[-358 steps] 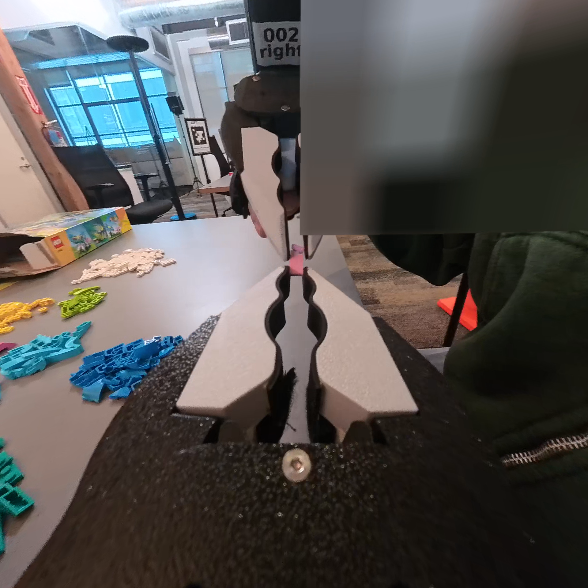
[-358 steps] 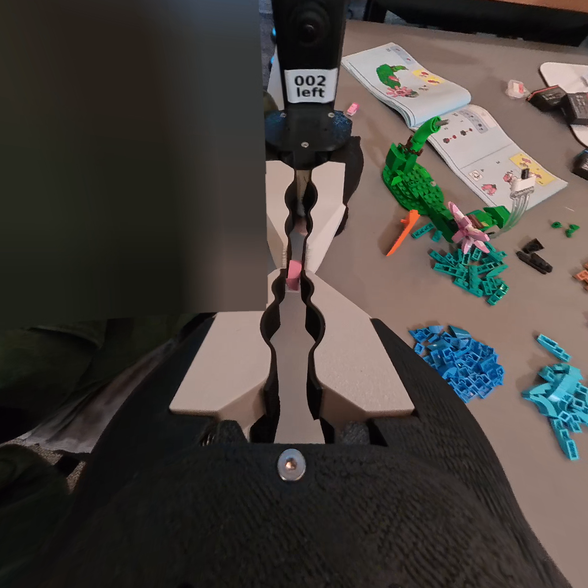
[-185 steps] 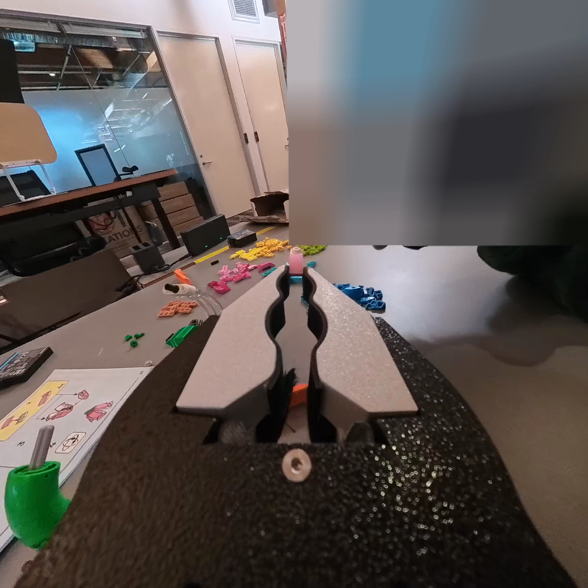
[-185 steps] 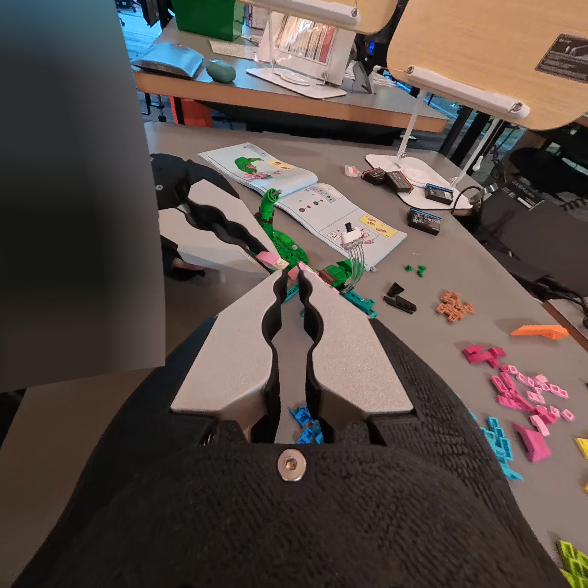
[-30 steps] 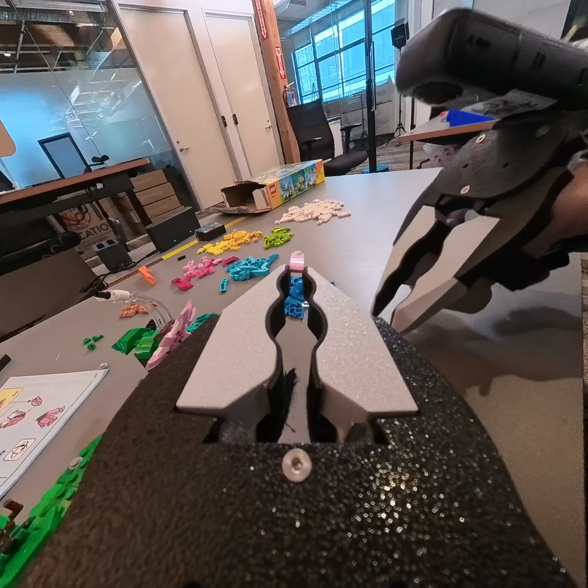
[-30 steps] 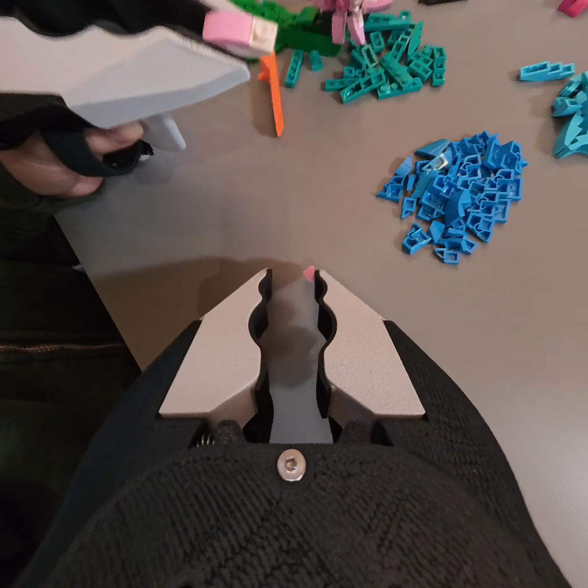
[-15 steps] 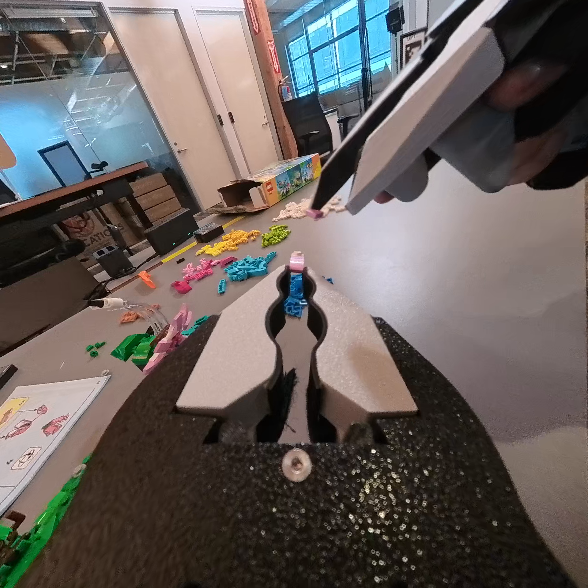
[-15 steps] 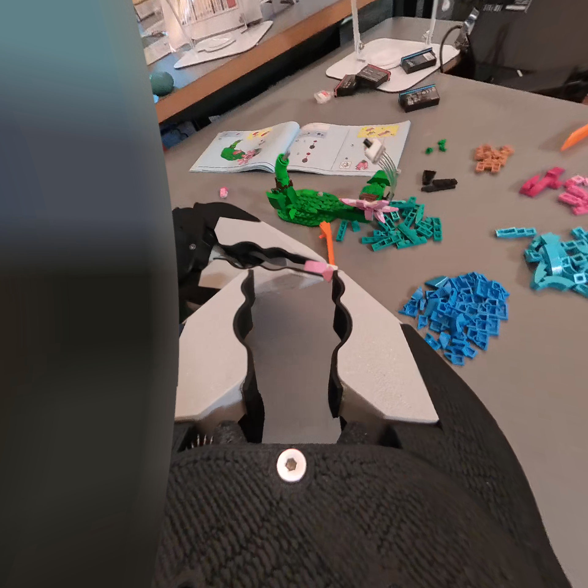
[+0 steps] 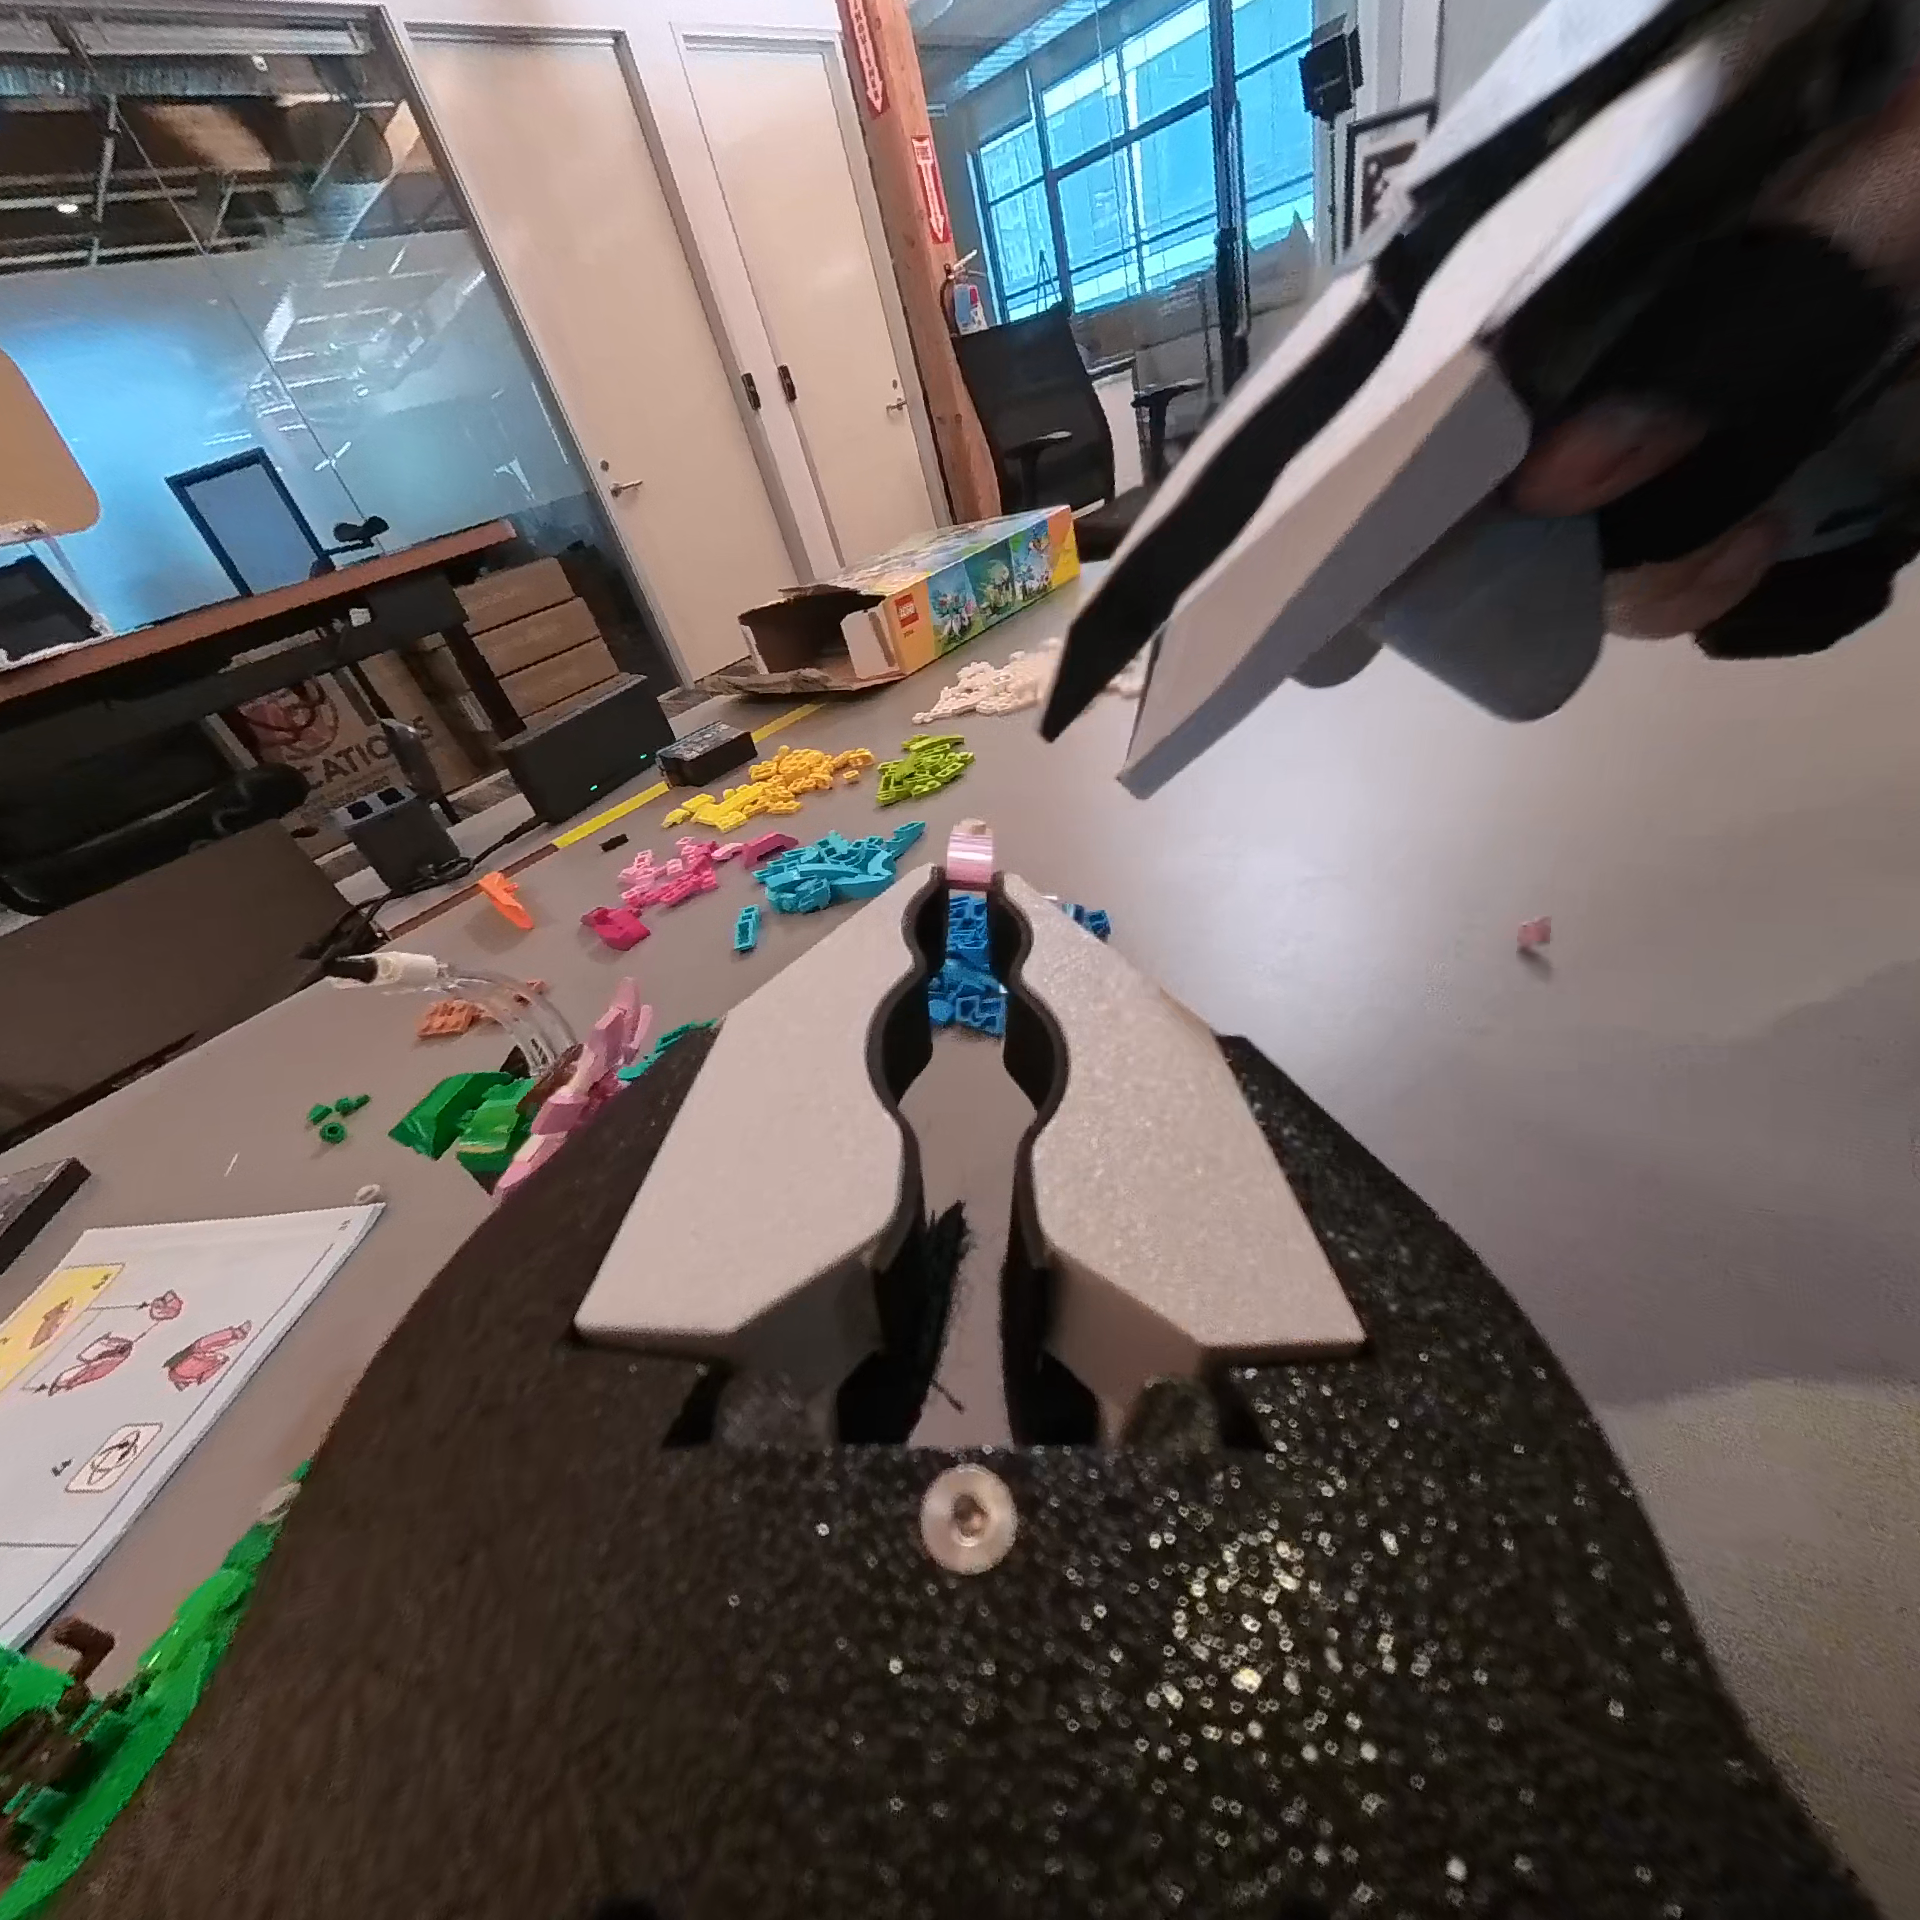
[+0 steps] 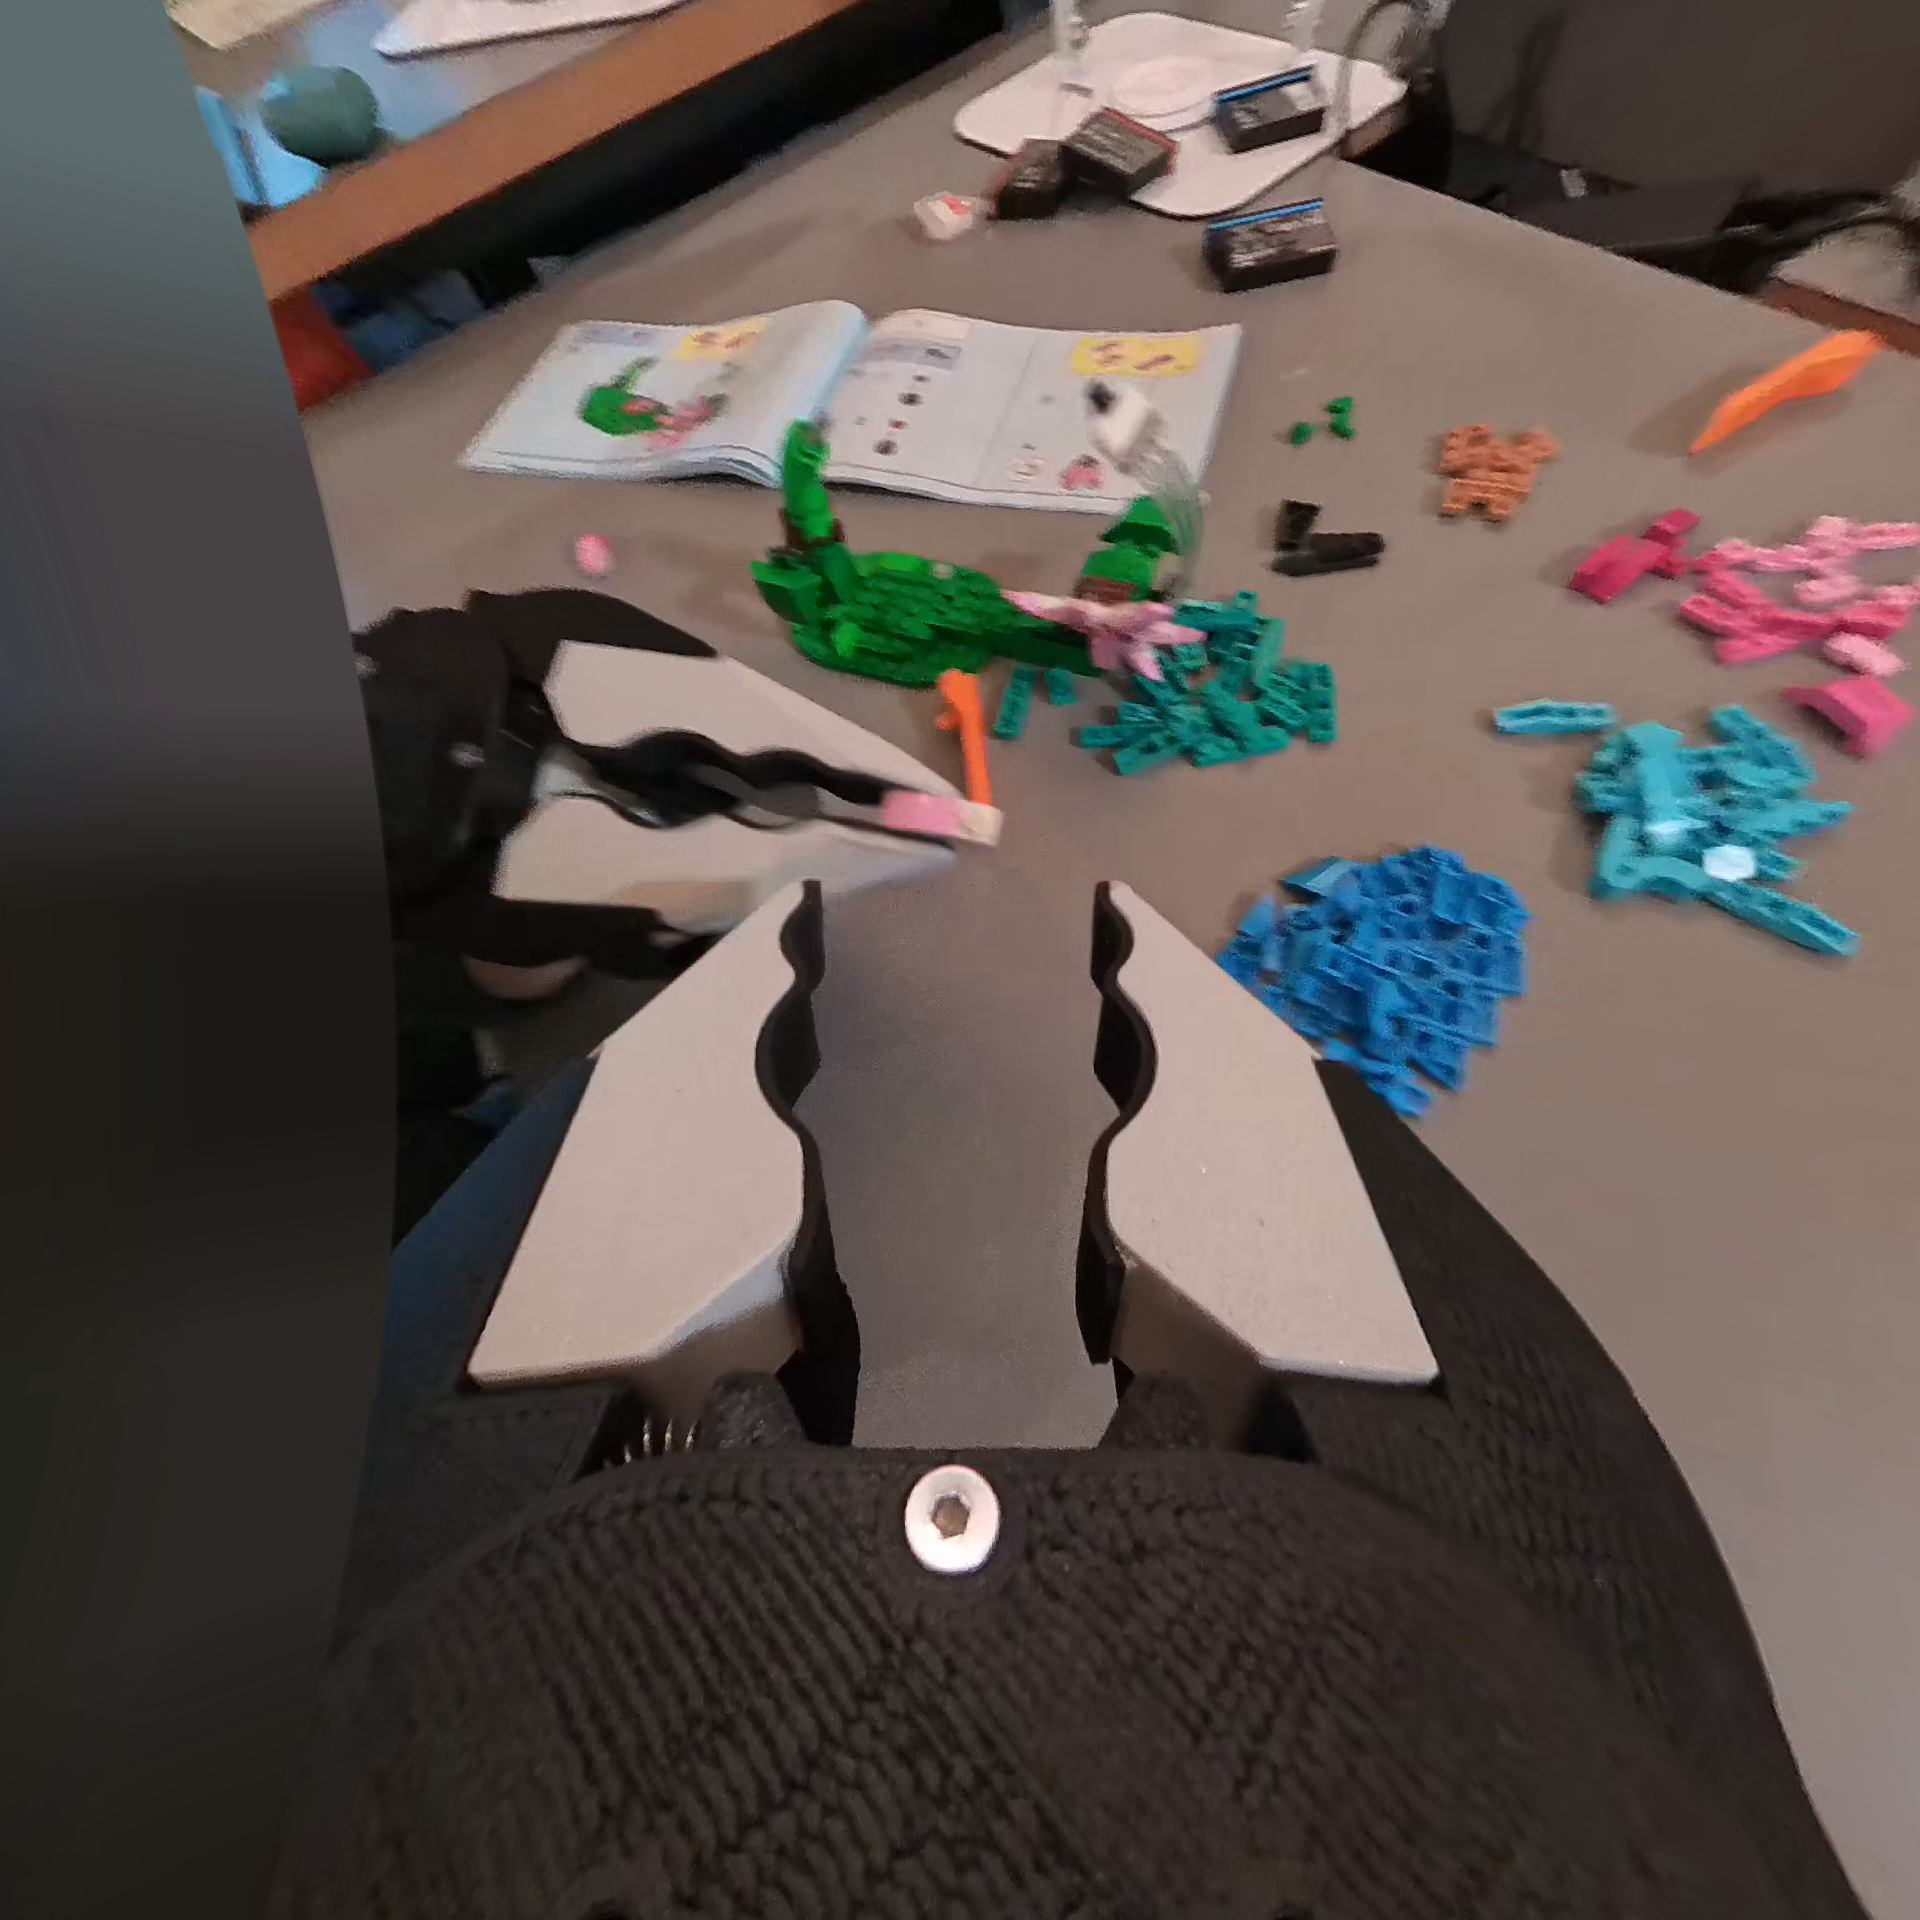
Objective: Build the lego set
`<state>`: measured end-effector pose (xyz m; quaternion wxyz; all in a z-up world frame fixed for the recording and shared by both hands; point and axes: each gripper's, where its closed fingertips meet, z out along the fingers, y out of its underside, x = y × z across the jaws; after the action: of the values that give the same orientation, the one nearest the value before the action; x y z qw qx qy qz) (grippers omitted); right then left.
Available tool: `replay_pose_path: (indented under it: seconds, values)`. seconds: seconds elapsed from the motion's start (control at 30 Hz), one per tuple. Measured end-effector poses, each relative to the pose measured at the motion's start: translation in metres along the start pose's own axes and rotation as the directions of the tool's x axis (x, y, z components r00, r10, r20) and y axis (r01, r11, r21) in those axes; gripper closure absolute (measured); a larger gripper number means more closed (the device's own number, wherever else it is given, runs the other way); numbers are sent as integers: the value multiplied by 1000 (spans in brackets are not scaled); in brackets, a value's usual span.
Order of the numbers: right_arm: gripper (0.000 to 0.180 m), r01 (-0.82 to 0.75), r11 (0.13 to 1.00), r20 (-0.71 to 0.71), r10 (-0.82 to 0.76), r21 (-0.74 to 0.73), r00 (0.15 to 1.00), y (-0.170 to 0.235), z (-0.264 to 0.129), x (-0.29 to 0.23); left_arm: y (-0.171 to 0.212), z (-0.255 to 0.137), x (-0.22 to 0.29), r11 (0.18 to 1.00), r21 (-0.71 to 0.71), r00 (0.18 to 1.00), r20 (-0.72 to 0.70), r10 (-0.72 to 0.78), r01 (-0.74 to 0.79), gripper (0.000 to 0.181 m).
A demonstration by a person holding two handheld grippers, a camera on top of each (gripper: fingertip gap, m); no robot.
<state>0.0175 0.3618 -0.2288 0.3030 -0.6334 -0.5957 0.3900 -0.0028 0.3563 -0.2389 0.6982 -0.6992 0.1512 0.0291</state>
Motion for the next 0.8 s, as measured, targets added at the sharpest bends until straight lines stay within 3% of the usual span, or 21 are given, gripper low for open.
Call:
replay_pose_path:
  seconds: [0.1,0.2,0.3,0.37,0.43,0.53,0.63,0.8]
  values:
    - [132,-1,999,-149,8,45,989,22,-12,47,0,0,1,1000,3,1000,-5,3,-3,176]
    - [134,12,972,-231,44,236,972,24,-31,83,-1,0,3,1000,5,1000,-14,4,-4,176]
    - [137,-23,920,-234,124,392,964,21,-51,98,-1,1,4,1000,6,1000,-18,6,-6,176]
    - [137,-24,915,-225,124,403,966,21,-63,97,-1,0,4,1000,9,1000,-22,5,-5,176]
    - [140,9,950,-216,62,312,974,32,-72,91,-1,1,5,1000,9,1000,-29,7,-7,176]
    - [151,53,998,-206,-46,26,977,81,-82,82,-1,1,7,1000,10,999,-40,10,-9,176]
    - [157,96,972,-173,-134,-213,976,136,-94,71,-1,2,9,1000,9,999,-50,14,-14,176]
    - [159,28,969,-44,-40,-244,998,170,-97,42,-2,2,13,1000,10,998,-65,22,-21,176]
